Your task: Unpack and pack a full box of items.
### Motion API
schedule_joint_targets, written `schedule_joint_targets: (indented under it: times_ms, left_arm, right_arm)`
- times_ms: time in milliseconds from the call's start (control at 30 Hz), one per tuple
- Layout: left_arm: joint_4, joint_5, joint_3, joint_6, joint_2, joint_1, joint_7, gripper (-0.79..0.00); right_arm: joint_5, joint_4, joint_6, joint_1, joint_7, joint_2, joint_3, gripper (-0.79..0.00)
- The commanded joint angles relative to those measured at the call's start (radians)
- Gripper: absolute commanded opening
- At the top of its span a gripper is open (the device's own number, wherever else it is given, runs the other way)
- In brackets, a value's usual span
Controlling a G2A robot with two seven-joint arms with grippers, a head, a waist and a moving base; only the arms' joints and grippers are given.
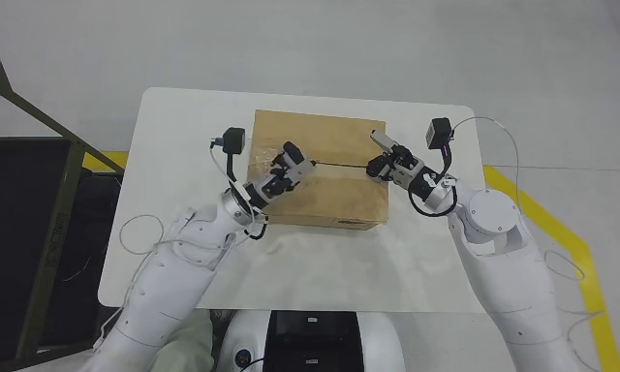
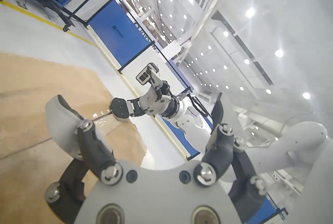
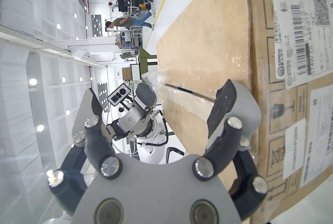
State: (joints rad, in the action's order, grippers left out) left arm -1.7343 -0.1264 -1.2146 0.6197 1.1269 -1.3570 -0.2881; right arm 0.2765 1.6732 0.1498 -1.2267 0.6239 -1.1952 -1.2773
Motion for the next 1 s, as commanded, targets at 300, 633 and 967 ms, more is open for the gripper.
schedule_joint_targets:
  times_ms: [300,633,967]
  left_arm:
    - [-0.006,0.101,-0.136,-0.012,-0.015,-0.015,-0.018,0.0]
    - [-0.007,0.244,-0.293,-0.042,-0.032,-0.078,-0.063,0.0]
    - [0.082,0.335,-0.43,-0.095,-0.046,-0.085,-0.11,0.0]
  right_arm:
    - [0.0,0.0,0.0,0.0,0.0,0.0,0.0,0.0]
    - [0.0,0.0,0.0,0.0,0.0,0.0,0.0,0.0]
    - [0.0,0.0,0.0,0.0,0.0,0.0,0.0,0.0]
